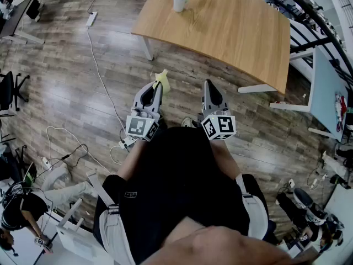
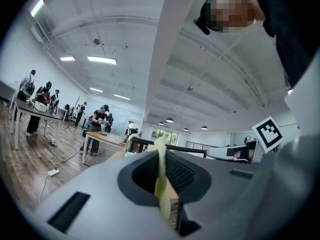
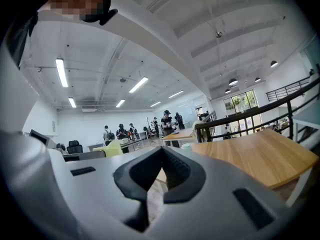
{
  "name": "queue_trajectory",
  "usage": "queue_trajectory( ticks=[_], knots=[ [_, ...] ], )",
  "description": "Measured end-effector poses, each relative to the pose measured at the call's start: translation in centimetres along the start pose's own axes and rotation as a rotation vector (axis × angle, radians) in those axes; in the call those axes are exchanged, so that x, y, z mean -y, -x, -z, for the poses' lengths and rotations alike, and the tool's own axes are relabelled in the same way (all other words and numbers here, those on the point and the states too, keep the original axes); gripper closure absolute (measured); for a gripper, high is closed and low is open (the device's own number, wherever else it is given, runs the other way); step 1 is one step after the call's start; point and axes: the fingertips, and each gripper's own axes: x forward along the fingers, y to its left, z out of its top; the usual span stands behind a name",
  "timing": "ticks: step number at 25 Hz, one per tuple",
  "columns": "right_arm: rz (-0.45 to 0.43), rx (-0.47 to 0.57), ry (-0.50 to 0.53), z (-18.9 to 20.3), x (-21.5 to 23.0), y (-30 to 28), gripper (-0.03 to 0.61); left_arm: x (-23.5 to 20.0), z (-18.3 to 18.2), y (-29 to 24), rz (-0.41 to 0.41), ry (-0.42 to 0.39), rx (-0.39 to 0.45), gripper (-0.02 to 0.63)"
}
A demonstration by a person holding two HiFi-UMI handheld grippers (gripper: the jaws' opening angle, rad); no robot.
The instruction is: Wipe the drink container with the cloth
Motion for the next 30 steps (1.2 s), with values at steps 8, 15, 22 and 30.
queue_trajectory(
  ticks=[8, 15, 22, 30],
  knots=[
    [-0.002, 0.001, 0.010, -0.1, -0.4, -0.3, 0.546, -0.4, -0.3, 0.0, -0.003, 0.007, -0.005, 0.580],
    [-0.003, 0.023, -0.006, -0.5, -0.9, -0.5, 0.546, -0.9, -0.2, 0.1, 0.002, 0.013, -0.005, 0.580],
    [0.005, 0.022, 0.017, -0.2, -2.5, -1.6, 0.546, -2.7, -0.4, 0.6, 0.012, 0.021, -0.012, 0.580],
    [0.039, 0.022, 0.022, 0.4, -5.3, -3.7, 0.546, -6.4, -1.1, 1.3, 0.039, 0.022, -0.032, 0.580]
  ],
)
